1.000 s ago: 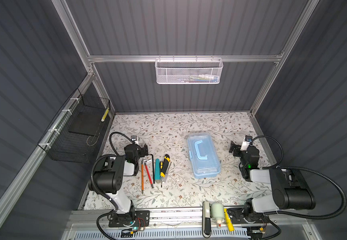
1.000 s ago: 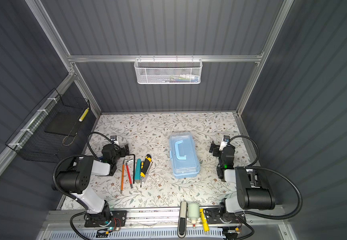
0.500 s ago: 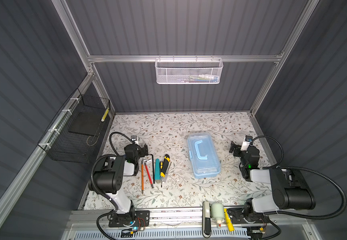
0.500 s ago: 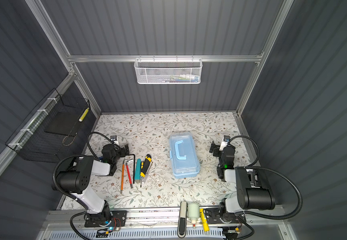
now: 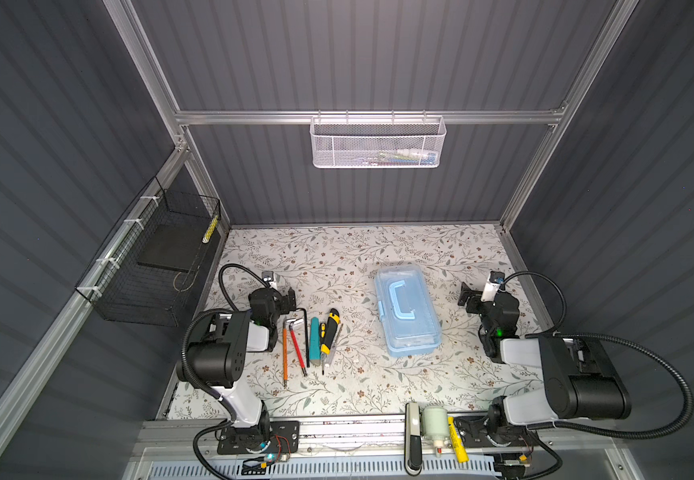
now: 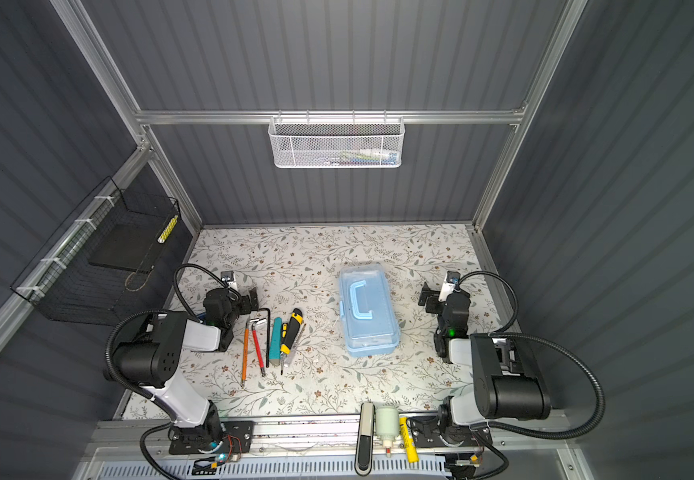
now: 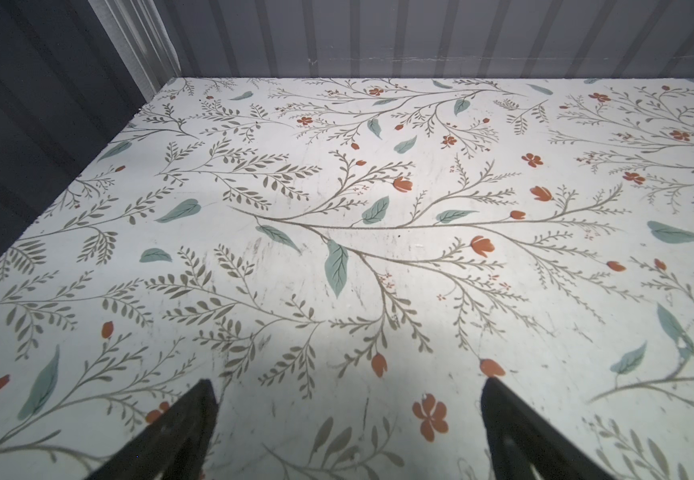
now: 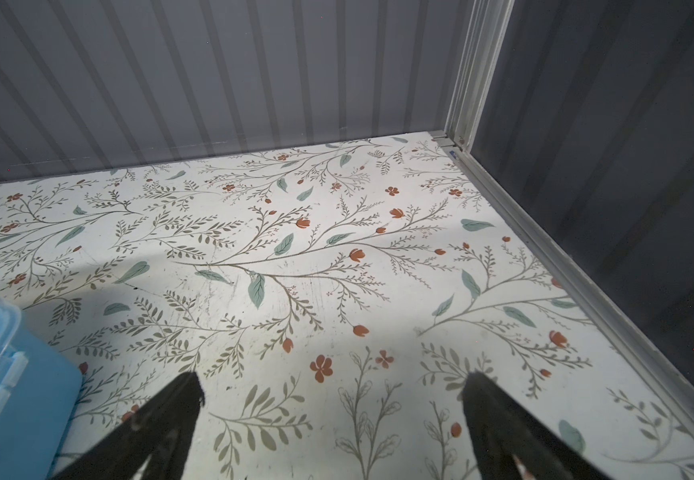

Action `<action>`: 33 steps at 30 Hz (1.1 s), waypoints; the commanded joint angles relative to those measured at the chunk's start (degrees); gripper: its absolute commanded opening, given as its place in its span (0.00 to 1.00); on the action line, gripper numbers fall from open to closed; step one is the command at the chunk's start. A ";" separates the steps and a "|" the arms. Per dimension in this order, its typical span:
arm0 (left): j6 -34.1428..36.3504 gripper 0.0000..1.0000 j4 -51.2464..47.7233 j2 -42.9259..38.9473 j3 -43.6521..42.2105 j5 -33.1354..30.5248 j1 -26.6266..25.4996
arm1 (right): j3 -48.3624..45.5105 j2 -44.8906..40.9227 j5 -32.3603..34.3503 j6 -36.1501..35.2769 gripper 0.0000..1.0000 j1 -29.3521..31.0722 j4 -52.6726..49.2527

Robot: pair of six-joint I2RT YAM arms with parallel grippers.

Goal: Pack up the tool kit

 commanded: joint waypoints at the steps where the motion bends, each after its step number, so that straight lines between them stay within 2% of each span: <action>1: 1.19 0.99 -0.09 0.38 0.63 -0.23 0.16 | 1.33 -0.10 -0.83 0.75 0.99 -0.50 -0.08; 7: 1.28 0.99 0.26 -0.08 0.67 -1.16 0.17 | 1.32 -0.69 -0.55 0.96 0.99 -0.51 -0.09; 8: 0.84 0.99 -3.11 -1.94 1.82 -2.19 0.09 | 2.01 -2.13 -0.78 0.93 0.99 -0.51 -2.41; 11: -1.00 0.99 -25.01 -8.75 10.69 -3.22 0.08 | 7.19 -8.69 -0.52 -0.07 0.99 0.25 -16.42; 12: -1.14 0.99 -30.86 -10.24 13.82 -1.51 0.08 | 10.06 -11.06 0.35 0.65 0.99 0.77 -22.79; 14: -0.91 0.99 -39.28 -12.45 18.20 4.22 -0.05 | 16.26 -14.82 -2.82 3.93 0.99 1.02 -35.42; 16: -1.67 0.99 -44.50 -15.22 20.03 6.89 -1.10 | 22.04 -17.05 -5.04 6.28 0.99 2.70 -45.74; 19: -3.05 0.99 -45.78 -21.79 16.89 10.82 -3.33 | 29.19 -18.28 -6.77 5.47 0.99 8.54 -59.37; 22: -9.42 0.99 -42.20 -28.01 11.62 16.40 -3.61 | 35.26 -17.19 -7.69 4.67 0.98 15.68 -69.89; 24: -12.57 0.99 -41.72 -31.48 9.17 16.34 -3.86 | 38.57 -15.78 -8.24 5.00 0.97 19.91 -75.52; 26: -13.75 0.99 -44.23 -33.60 8.95 16.01 -3.96 | 40.60 -14.79 -8.94 5.91 0.96 22.87 -79.70; 29: -12.79 0.99 -47.47 -34.44 9.71 21.74 -3.96 | 42.88 -13.45 -9.69 8.64 0.95 25.99 -84.27; 31: -13.92 0.99 -45.42 -34.46 8.60 24.60 -4.34 | 43.88 -12.22 -11.80 10.27 0.96 27.26 -86.03; 33: -16.56 0.99 -40.41 -34.14 5.92 23.69 -4.90 | 44.69 -10.67 -12.82 11.21 0.95 28.64 -87.32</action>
